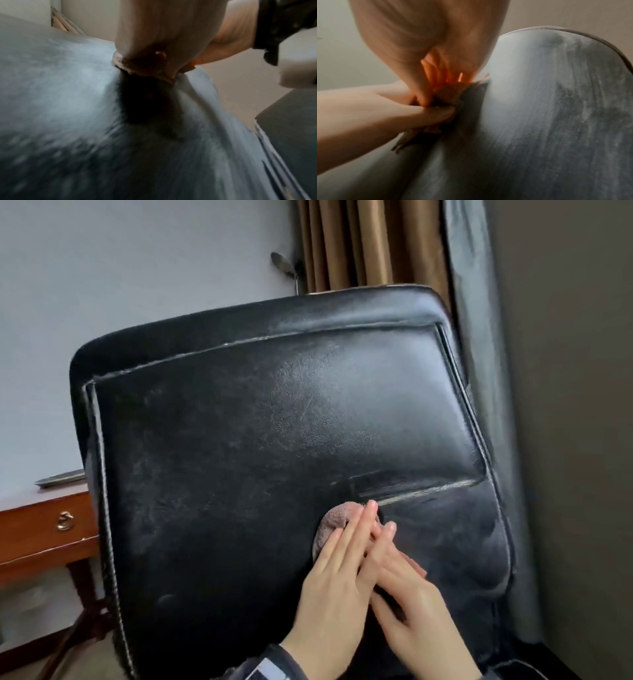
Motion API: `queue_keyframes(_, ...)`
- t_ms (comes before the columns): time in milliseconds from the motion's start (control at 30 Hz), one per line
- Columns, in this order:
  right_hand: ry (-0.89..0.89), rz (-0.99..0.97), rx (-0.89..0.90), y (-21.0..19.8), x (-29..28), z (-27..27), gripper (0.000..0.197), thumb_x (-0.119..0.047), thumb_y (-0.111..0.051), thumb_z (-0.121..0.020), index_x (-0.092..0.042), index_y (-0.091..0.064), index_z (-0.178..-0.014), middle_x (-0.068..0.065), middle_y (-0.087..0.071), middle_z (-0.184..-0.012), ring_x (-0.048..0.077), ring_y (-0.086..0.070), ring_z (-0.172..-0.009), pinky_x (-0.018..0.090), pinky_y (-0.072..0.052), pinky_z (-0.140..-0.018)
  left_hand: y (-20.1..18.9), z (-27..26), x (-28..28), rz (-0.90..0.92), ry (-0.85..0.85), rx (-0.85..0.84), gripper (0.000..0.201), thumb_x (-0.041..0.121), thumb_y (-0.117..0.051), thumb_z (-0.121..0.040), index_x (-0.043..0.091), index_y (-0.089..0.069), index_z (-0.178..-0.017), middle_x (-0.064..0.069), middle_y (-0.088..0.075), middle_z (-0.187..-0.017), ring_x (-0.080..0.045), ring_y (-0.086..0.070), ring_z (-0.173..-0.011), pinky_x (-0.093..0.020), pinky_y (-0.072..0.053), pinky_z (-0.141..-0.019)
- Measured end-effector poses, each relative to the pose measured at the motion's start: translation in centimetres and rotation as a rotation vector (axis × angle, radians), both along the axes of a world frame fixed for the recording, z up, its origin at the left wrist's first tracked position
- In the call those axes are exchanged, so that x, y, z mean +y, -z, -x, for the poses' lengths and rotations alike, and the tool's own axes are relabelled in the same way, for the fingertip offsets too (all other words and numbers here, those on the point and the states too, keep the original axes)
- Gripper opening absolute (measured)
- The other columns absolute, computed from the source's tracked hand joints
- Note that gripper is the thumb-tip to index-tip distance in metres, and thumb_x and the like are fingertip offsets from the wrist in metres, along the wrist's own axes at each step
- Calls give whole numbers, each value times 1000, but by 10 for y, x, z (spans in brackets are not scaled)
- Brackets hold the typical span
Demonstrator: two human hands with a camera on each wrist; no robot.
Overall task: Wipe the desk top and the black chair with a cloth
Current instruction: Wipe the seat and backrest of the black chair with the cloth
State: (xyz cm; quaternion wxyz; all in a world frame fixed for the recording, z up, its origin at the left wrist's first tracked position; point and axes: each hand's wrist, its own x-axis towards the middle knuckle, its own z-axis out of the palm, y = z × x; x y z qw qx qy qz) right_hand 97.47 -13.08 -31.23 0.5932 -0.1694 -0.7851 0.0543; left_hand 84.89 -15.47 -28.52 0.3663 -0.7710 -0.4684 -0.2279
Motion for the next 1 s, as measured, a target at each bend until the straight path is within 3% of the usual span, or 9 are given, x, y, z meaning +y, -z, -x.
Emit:
queue_keyframes(67, 84, -30, 130, 2, 1, -7, 39, -6, -62, -83, -21, -65, -119, -11, -51, -138, 15, -38, -136, 24, -35, -108, -6, 9, -1, 10, 1, 19, 55, 12, -35, -92, 9, -28, -146, -7, -25, -155, -16, -25, -142, -34, -21, -114)
queue_keyframes(133, 219, -73, 155, 4, 5, -19, 35, -16, -58, -85, -18, -65, -119, -2, -49, -141, 22, -34, -138, 25, -30, -111, -15, 18, 1, -10, 2, 40, 52, 12, -35, -92, 8, -34, -144, -5, -28, -153, -15, -27, -141, -36, -19, -116)
queue_keyframes(233, 445, -61, -50, 10, 16, -31, 58, -32, -53, -83, -19, -46, -139, 3, -24, -155, 28, -14, -145, 36, -16, -116, -34, 15, 14, -82, 5, 32, 53, 10, -33, -89, 9, -41, -141, -5, -32, -151, -16, -28, -140, -42, -18, -115)
queue_keyframes(333, 554, -1, -129, 14, 18, -28, 74, -40, -49, -81, -17, -28, -147, 4, -14, -158, 27, -7, -146, 38, -7, -116, -38, -7, 28, -127, -61, -12, 56, 10, -33, -86, 7, -39, -142, -8, -31, -152, -19, -27, -141, -46, -19, -113)
queue_keyframes(433, 689, 46, -126, 12, 14, -28, 82, -40, -53, -75, -17, -24, -148, 8, -13, -157, 26, -9, -145, 44, -6, -114, -1, -21, 26, -111, -145, 71, 62, 18, -32, -86, 4, -27, -146, -9, -21, -156, -22, -19, -144, -48, -18, -112)
queue_keyframes(533, 833, 85, -177, 12, 10, -32, 98, -33, -76, -61, -23, -30, -147, 9, -15, -157, 30, -12, -144, 57, -9, -109, 43, -15, 11, -6, -151, 169, 66, 18, -33, -85, 6, -19, -148, -6, -15, -157, -20, -14, -144, -45, -15, -113)
queue_keyframes(733, 829, 183, -231, 12, 5, -41, 136, -37, -93, -30, -28, -26, -147, 13, -6, -158, 31, -7, -144, 61, -21, -104, 1, -19, 10, 8, -43, 58, 63, 19, -32, -81, 15, -40, -143, 1, -31, -153, -12, -29, -139, -42, -24, -109)
queue_keyframes(867, 782, 212, -221, 12, 7, -48, 137, -36, -93, -36, -27, -18, -150, 11, 2, -158, 30, 1, -145, 58, -13, -107, -31, -30, 20, -21, -85, -9, 66, 13, -26, -81, 13, -31, -147, -2, -22, -156, -15, -21, -143, -43, -15, -114)
queue_keyframes(1000, 704, 186, -270, 14, 11, -63, 128, -25, -90, -50, -29, -9, -149, 2, 11, -157, 19, 15, -145, 53, -2, -110, -3, -37, 14, 15, -141, -38, 69, 14, -20, -82, 12, -20, -150, -3, -13, -158, -16, -12, -146, -45, -10, -116)
